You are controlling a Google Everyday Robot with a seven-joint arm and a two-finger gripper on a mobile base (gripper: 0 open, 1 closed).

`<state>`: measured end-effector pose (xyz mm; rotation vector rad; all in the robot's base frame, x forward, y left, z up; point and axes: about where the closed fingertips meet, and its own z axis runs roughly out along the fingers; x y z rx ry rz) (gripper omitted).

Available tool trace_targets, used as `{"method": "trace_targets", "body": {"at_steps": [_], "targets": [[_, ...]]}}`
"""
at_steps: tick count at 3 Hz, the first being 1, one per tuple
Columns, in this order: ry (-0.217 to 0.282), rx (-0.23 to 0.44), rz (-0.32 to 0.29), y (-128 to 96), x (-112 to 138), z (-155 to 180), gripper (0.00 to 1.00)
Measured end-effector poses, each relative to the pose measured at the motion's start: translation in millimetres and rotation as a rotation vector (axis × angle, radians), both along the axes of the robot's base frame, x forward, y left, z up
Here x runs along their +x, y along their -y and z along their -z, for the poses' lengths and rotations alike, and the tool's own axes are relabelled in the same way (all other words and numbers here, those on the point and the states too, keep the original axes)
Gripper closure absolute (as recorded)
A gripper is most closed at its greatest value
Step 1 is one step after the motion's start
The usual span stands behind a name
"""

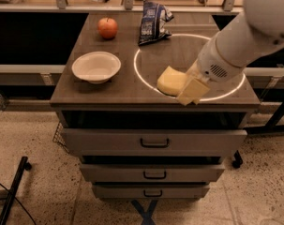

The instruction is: Move sponge near paper bowl

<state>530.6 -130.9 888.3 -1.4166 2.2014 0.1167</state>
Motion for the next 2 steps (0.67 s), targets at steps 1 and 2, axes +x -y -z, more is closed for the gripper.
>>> {"method": "trace_targets", "body": {"at_steps": [1,2], "targets": [[0.125,0.033,-0.125,-32.1,-58.3,-76.4,1.00],[0.125,0.033,-0.125,-32.1,-58.3,-76.4,1.00]]}}
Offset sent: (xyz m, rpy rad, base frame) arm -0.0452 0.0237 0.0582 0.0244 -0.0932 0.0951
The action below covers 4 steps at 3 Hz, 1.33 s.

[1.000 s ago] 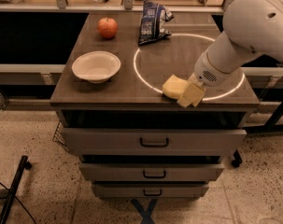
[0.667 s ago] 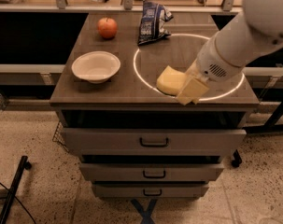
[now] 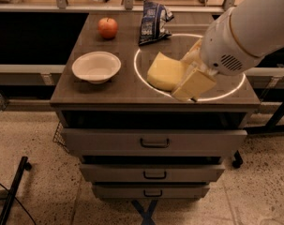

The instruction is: Move sponge near paper bowl

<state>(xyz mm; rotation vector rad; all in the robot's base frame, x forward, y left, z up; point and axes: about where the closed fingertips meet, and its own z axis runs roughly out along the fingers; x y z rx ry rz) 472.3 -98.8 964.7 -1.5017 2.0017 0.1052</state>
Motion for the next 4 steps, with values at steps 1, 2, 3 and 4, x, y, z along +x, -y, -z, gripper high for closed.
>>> {"method": "trace_targets", "body": {"at_steps": [1,2,3,4], "targets": [[-0.011,-0.041,-0.039,-22,15,9,1.00],[-0.011,-0.063,-0.113,-63,52,21,1.00],[-0.013,-0.062,-0.177,-113,89,37,1.00],[-0.029,-0.049,-0.196,-165,126,50,1.00]]}}
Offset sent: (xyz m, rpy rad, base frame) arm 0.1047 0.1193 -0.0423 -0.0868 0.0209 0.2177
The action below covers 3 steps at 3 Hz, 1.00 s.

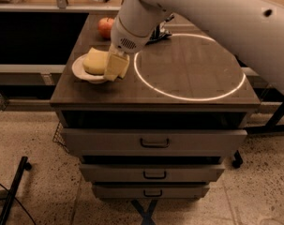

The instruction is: Move sponge near paper bowl

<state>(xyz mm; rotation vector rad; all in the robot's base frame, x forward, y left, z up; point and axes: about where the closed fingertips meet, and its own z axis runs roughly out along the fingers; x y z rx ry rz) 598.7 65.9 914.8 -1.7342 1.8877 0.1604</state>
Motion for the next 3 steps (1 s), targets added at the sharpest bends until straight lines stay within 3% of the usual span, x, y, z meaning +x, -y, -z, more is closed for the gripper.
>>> {"method": "trace_targets", "body": {"at_steps": [1,3], "targets": [[-0.016,0.018,0.021,-25,17,5,1.00],[-0.050,0.012,0.115,-34,58,6,0.57]]}}
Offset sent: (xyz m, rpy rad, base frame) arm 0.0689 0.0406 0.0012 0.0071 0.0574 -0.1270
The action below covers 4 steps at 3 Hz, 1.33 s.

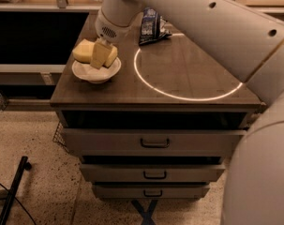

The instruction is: Move sponge near paper bowl

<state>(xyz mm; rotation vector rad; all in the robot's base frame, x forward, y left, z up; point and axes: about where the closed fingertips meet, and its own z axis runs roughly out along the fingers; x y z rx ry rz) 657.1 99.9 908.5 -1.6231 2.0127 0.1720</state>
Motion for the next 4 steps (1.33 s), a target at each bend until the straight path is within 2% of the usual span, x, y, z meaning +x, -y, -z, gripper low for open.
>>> {"method": "trace_targets", "body": {"at_steps": [1,2,3,4], "targets": [[-0.006,-0.013,0.042,13,10,0,0.36],[-0.020,-0.025,0.062,36,13,-5,0.12],[-0.054,-0.032,0.053,54,11,0,0.00],[-0.086,-0.017,0.044,64,8,7,0.00]]}}
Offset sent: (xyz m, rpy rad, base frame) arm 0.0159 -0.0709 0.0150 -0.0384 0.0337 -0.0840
